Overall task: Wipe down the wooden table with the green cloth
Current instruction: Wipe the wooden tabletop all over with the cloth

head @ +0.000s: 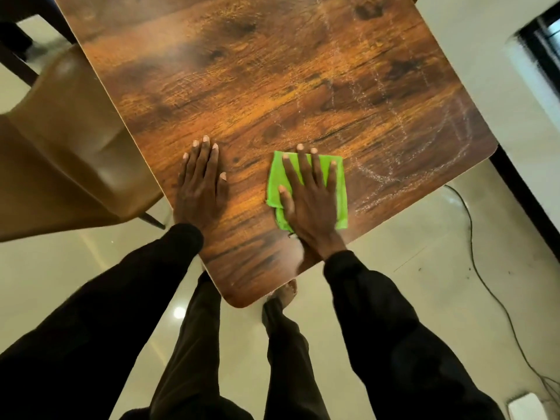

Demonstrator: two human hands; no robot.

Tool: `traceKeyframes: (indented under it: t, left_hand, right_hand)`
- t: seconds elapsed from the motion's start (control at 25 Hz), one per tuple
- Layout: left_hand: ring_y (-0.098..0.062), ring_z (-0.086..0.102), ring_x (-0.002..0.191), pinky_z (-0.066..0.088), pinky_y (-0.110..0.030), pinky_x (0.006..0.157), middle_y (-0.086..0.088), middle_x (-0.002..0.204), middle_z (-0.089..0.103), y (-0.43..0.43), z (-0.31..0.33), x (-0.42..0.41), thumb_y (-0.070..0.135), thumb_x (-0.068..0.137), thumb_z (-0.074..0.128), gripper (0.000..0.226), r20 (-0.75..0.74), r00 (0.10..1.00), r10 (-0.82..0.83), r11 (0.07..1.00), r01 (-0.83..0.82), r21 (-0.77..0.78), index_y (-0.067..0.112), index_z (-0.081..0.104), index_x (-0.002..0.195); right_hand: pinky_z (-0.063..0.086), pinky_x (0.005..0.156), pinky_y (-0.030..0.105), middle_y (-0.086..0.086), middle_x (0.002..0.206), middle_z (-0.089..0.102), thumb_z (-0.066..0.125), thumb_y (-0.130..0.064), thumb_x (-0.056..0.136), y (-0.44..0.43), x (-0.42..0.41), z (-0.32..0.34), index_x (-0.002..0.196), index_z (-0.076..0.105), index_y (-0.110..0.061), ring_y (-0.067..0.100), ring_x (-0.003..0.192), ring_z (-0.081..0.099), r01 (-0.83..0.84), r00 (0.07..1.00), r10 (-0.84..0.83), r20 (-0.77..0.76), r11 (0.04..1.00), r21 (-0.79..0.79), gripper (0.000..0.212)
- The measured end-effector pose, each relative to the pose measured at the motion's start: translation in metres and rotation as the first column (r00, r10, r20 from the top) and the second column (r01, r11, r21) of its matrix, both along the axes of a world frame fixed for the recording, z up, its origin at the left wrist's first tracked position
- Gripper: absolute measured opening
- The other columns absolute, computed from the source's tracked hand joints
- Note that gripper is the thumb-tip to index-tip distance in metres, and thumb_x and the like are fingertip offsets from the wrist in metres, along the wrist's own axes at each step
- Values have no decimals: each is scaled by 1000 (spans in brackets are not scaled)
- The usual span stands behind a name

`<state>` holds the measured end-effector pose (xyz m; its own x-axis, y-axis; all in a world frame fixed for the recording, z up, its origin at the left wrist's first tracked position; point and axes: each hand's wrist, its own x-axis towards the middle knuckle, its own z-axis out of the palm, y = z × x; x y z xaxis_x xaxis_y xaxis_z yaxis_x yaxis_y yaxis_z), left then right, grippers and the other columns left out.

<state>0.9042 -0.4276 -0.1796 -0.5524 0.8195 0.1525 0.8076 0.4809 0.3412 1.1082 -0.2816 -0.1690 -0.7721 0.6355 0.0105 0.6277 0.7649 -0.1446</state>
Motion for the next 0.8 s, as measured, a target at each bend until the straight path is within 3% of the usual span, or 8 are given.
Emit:
traceKeyframes:
  t: [0.12,0.2,0.32,0.48,0.56,0.68,0.8]
  left_hand:
    - [-32,21,163,14,-49,134,-18,173,26,1,2,3,29,112,39,58,44,999,12,1000,-12,9,3,32,164]
    - [-32,19,163,13,-50,134,-17,173,25,5,4,6,31,112,36,60,83,996,25,1000,-24,-16,3,30,164]
    - [-32,19,163,14,-51,134,-16,173,25,4,5,6,30,111,37,60,65,997,46,998,-44,-41,2,29,164]
    - [-30,17,164,13,-50,134,-15,174,23,5,5,4,31,110,35,62,69,996,48,997,-43,-62,3,28,165]
    - [-30,19,163,15,-51,134,-15,174,23,4,3,1,31,110,35,62,56,997,45,997,-42,-62,3,28,165]
    - [-30,20,163,18,-53,133,-14,175,23,5,3,1,31,110,35,62,27,999,34,997,-32,-68,3,28,165]
    - [-31,23,162,22,-54,132,-16,173,26,5,1,0,31,110,35,61,-13,999,39,998,-39,-50,2,31,164]
  right_hand:
    - [11,133,69,11,183,13,38,-50,113,-7,14,6,173,29,-24,36,170,8,-283,959,284,12,957,-66,66]
    - [13,133,68,10,183,15,38,-48,114,-14,64,3,173,31,-24,35,170,10,-355,933,358,25,930,-96,63]
    - [16,132,69,10,183,15,38,-44,114,46,69,8,172,32,-24,35,170,10,-230,972,232,30,971,-66,62]
    - [3,134,65,6,184,8,34,-47,114,83,-30,13,174,23,-27,33,171,4,-102,991,106,76,993,-54,65]
    - [4,134,66,6,185,6,32,-49,112,72,-52,12,175,21,-27,34,171,3,-181,981,184,66,982,-53,68]
    - [11,133,67,8,184,10,41,-48,111,45,-17,7,174,26,-26,34,171,6,-376,924,378,49,925,-60,68]
    - [18,132,68,8,183,14,41,-47,111,69,5,5,172,32,-26,34,170,11,-361,931,363,43,931,-53,65]
